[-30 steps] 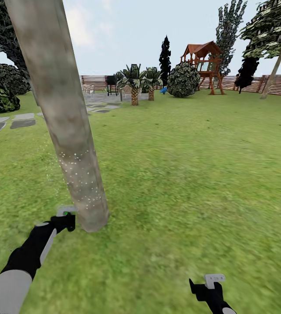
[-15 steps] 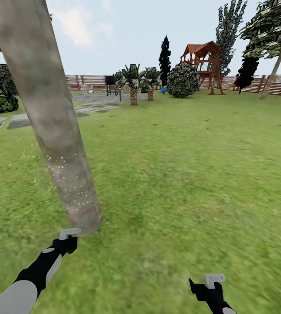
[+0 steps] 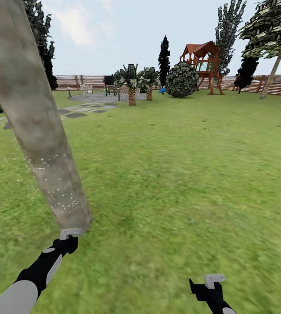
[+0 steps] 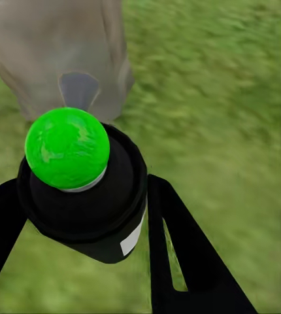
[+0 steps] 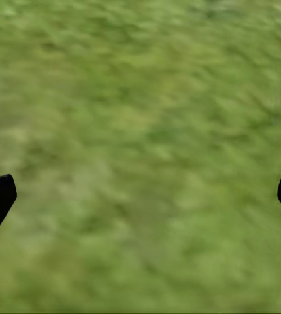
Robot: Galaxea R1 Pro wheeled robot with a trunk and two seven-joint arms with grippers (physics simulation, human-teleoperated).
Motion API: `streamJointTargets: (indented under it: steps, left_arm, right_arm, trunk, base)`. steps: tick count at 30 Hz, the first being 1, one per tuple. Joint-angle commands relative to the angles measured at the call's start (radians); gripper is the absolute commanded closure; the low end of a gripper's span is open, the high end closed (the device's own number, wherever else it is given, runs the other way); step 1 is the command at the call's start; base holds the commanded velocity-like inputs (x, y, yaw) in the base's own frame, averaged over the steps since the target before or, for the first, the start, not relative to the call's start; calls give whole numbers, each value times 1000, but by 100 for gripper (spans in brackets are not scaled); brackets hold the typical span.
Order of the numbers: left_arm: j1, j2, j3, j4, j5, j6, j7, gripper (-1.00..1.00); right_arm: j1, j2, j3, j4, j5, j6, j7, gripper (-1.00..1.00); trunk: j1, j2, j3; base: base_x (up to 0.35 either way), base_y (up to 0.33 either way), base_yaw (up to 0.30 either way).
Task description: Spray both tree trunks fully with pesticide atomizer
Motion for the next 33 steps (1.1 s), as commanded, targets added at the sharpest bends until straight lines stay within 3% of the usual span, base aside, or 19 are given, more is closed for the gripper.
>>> streamJointTargets:
  steps: [1,18,33]
  left_arm:
    - [0,0,0,0,0,0,0,100]
    - [0,0,0,0,0,2,0,100]
    - [0,0,0,0,0,2,0,100]
  right_arm:
    - [0,0,0,0,0,0,0,-100]
    - [0,1,1,0,-1,0,1,-100]
    - [0,1,1,0,-1,0,1,-100]
  trunk:
    - [0,0,0]
    - [0,0,0]
    - [0,0,0]
  base:
    - [0,-273,0]
    - [80,-270,142]
    - [194,-232,9]
